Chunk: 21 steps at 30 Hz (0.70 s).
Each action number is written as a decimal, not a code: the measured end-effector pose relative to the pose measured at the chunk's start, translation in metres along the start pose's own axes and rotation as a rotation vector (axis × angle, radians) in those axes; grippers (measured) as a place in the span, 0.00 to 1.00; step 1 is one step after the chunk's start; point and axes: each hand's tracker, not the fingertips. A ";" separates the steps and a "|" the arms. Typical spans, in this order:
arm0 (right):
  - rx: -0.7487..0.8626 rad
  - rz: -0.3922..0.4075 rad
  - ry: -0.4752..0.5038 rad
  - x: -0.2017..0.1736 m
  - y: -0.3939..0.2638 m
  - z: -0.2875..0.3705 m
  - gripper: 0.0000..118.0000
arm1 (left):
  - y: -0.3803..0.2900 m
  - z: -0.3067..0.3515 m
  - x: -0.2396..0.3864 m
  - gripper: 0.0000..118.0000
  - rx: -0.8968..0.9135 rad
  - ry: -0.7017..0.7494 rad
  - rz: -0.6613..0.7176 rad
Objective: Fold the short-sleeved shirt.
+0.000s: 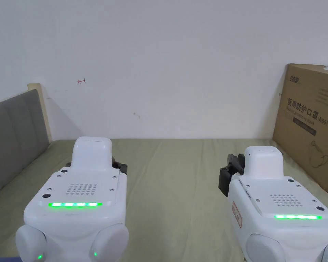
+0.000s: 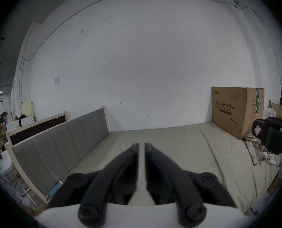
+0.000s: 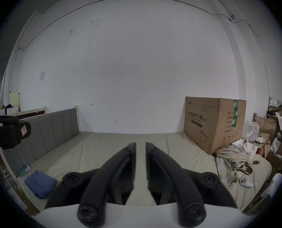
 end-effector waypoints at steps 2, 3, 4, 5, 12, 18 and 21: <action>-0.002 -0.003 0.001 0.000 -0.003 0.002 0.46 | -0.001 0.000 -0.002 0.71 -0.017 -0.029 0.016; -0.001 -0.001 0.000 0.000 -0.005 0.001 0.59 | -0.002 -0.001 -0.002 0.85 -0.030 -0.036 0.029; -0.003 0.004 -0.006 -0.001 -0.006 0.001 0.67 | -0.002 0.000 -0.002 0.89 -0.030 -0.039 0.034; 0.000 0.007 -0.001 -0.001 -0.007 0.001 0.67 | -0.004 0.002 -0.004 0.88 -0.027 -0.050 0.035; 0.013 0.016 -0.022 0.001 -0.008 0.000 0.75 | -0.003 0.010 -0.001 0.90 0.020 -0.082 -0.007; -0.006 0.011 -0.022 0.002 -0.011 -0.002 0.75 | -0.003 0.015 -0.004 0.91 0.028 -0.140 0.042; -0.014 0.010 -0.023 0.003 -0.012 -0.003 0.75 | -0.004 0.017 -0.003 0.91 0.054 -0.116 0.046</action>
